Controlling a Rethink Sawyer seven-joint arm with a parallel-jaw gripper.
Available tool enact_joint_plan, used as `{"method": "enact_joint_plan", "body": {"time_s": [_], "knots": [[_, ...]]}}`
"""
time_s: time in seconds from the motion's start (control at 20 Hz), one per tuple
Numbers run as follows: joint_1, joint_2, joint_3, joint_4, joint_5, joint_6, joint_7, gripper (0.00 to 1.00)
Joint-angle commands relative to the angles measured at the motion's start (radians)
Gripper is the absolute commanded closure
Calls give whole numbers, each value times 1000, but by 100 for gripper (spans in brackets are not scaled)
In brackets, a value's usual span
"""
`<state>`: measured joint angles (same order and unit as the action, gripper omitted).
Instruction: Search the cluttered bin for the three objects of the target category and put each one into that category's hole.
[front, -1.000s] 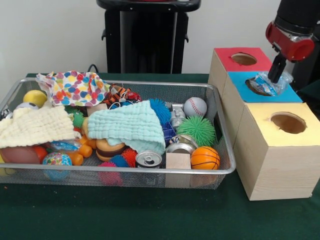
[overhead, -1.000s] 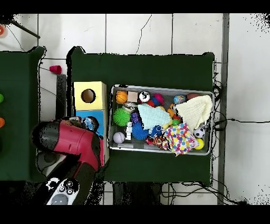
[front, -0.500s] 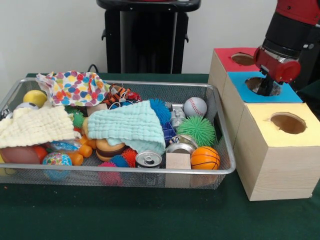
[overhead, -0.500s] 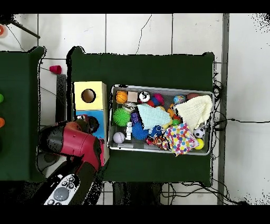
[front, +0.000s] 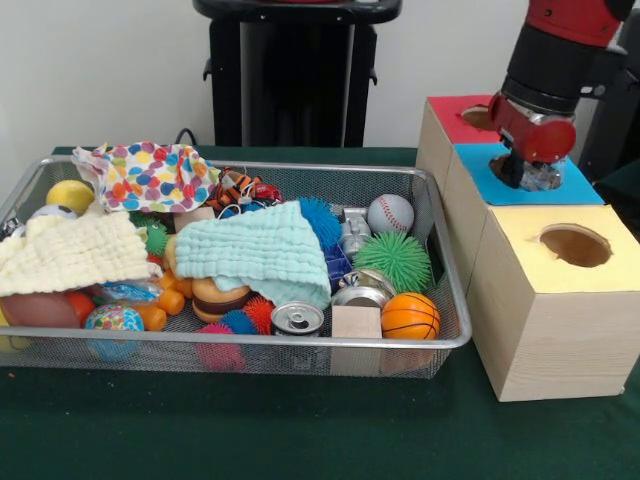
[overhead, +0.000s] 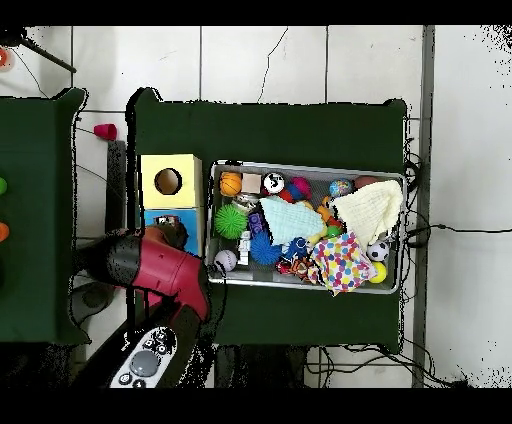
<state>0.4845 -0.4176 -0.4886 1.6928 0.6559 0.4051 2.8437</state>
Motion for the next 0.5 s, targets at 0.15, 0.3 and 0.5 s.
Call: {"method": "enact_joint_plan", "body": {"time_s": [0.15,0.3,0.5], "knots": [[-29,-211,-29,18,-158,398,15,100],[-45,-241,-69,-51,-221,506,2,100],[-108,-282,-6,-34,-217,477,-34,100]]}}
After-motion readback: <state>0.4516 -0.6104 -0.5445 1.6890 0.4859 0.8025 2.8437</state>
